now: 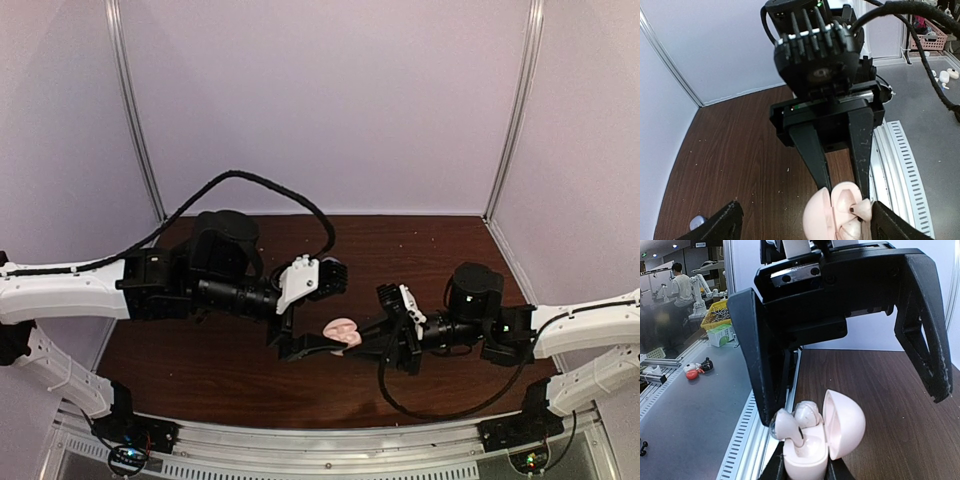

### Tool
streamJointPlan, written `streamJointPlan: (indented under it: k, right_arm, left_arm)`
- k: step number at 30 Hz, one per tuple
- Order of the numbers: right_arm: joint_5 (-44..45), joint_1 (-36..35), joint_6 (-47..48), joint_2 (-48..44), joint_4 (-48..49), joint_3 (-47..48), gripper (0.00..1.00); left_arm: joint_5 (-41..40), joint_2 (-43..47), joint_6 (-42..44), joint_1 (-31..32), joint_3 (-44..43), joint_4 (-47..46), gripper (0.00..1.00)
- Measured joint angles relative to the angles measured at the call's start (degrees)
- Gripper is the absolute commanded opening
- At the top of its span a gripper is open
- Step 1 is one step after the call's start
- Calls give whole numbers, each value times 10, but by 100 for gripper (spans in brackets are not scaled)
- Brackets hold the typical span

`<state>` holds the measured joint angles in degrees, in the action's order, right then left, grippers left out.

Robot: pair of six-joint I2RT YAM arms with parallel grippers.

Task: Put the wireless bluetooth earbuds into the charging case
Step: Adjust the right earbud in the right side groove of the charging case.

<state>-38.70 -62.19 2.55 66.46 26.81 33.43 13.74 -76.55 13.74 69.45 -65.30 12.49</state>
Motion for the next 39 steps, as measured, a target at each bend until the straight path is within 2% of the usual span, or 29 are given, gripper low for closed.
streamJointPlan:
  k: [18,39]
  right_arm:
    - [85,3,2,-11,4,0,0]
    - [97,5,0,-21,7,-9,0]
  left_arm:
    - [-71,-34,-81,2,-28,-10,83]
    - [-91,-49,-138,5,-29,-42,83]
